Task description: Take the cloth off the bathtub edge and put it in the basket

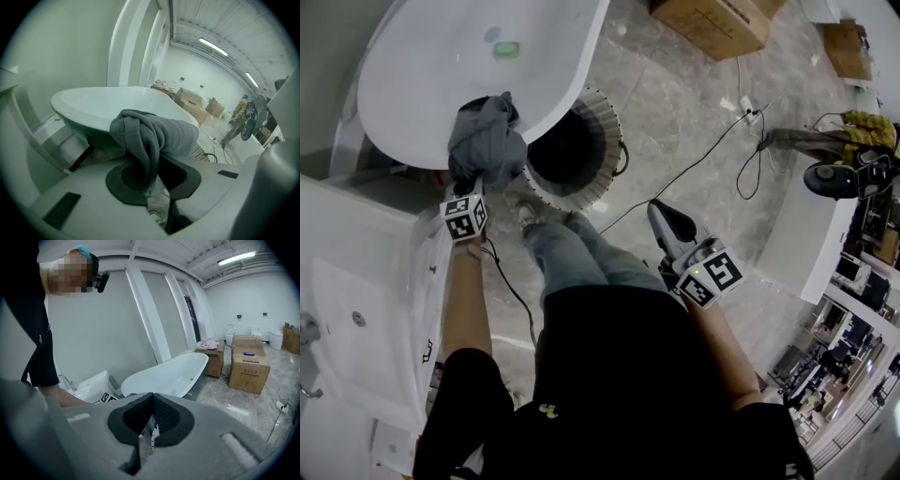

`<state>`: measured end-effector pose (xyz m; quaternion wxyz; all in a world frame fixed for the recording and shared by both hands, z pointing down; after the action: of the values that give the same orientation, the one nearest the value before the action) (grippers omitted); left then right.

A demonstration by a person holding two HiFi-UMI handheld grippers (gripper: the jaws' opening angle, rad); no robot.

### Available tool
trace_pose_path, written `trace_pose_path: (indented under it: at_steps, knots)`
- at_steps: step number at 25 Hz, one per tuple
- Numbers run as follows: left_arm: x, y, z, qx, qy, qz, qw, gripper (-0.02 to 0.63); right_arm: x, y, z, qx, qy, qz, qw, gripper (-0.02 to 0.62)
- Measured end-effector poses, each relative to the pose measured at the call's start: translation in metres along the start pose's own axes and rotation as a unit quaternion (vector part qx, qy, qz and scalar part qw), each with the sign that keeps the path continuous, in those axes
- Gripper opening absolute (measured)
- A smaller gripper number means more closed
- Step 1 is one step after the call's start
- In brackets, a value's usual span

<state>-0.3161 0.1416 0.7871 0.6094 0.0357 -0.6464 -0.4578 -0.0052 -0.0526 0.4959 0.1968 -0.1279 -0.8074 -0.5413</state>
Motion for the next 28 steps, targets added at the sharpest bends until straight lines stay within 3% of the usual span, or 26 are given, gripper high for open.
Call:
trace_pose_path:
  at_steps: [3,5,11,28]
  knots:
    - [-0.005,0.000,-0.007,0.007,-0.005,0.009,0.9999,0.057,-0.003,-0.002,0.004,0.002,0.004,-0.007,1.000,-0.003]
    - [-0.010,-0.001,-0.007,0.002,-0.003,0.012,0.9999,0.052,-0.005,-0.004,0.006,0.005,0.007,-0.013,1.000,-0.003]
    - [-0.040,-0.022,-0.013,0.035,0.010,0.012,0.9993,0.049,-0.015,-0.014,0.012,0.017,0.017,-0.037,0.999,-0.003]
    - [-0.163,-0.139,-0.059,0.085,0.038,-0.085,0.9920,0.040,-0.043,-0.044,0.020,0.030,0.039,-0.113,0.992,-0.003]
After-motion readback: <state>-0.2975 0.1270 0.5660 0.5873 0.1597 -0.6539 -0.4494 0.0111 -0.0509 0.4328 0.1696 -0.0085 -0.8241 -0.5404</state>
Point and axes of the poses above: the fingertips, and each gripper's own axes: x forward along the fingers, z to its left, y out of its underside, the point moved 3 cm from there along -x, backward along the fingers, and after that the axes turned 6 degrees about -y, right-handed, at the moved point
